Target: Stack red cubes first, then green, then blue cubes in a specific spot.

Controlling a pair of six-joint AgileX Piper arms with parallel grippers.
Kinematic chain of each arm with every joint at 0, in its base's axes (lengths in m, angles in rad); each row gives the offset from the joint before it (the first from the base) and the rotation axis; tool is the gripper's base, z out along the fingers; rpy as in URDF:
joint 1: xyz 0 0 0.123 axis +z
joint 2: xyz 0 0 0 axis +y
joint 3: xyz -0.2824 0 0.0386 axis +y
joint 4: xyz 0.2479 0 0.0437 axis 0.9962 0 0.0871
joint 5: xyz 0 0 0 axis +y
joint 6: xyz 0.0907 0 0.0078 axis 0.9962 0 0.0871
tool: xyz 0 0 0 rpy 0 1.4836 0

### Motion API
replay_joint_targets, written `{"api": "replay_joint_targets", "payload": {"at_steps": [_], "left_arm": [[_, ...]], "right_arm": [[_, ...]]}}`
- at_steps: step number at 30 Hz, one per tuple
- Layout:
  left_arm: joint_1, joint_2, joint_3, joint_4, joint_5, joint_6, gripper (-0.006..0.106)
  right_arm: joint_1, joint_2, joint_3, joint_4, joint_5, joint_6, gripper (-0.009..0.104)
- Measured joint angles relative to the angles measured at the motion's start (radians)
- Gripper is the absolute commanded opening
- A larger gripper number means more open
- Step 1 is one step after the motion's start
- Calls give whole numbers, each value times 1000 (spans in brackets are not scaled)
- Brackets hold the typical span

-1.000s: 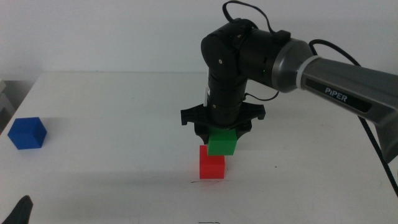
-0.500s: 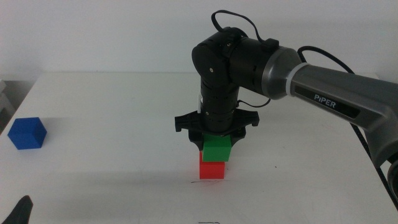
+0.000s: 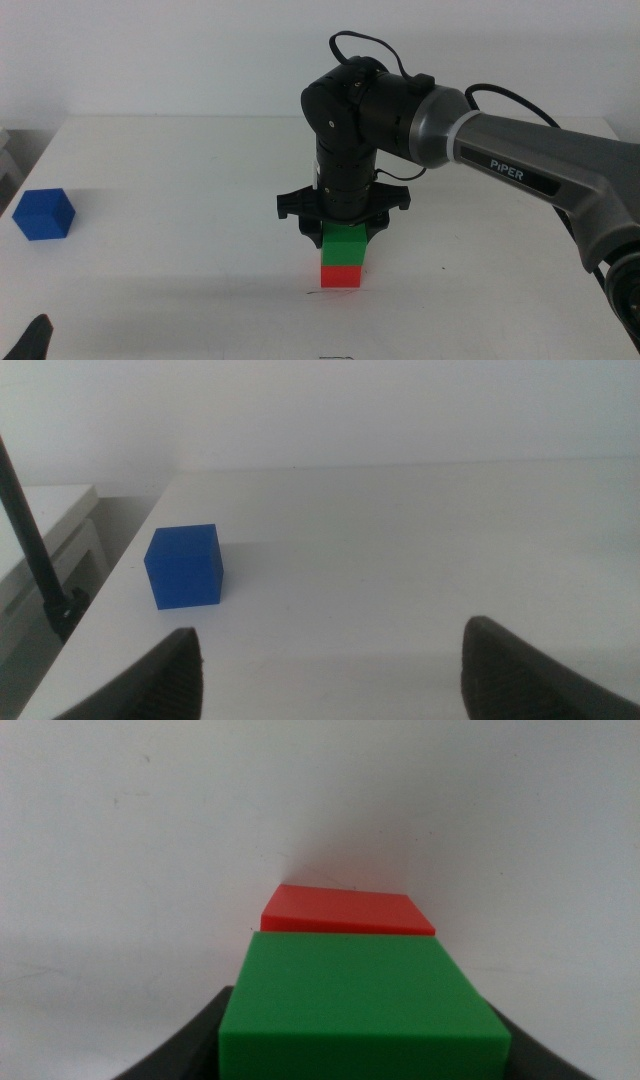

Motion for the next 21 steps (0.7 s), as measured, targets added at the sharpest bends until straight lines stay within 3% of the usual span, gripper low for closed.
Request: {"api": "replay_joint_targets", "payload": {"at_steps": [1, 2, 7, 10, 21], "left_arm": [[0, 0, 0, 0, 0, 0, 86], [0, 0, 0, 0, 0, -1, 86], [0, 0, 0, 0, 0, -1, 86], [0, 0, 0, 0, 0, -1, 86], [0, 0, 0, 0, 0, -1, 86]], "right_arm": [[0, 0, 0, -1, 0, 2, 1], [0, 1, 0, -3, -2, 2, 53], [0, 6, 0, -3, -23, 2, 83], [0, 4, 0, -3, -25, 2, 94], [-22, -272, 0, 1, 16, -23, 94]]}}
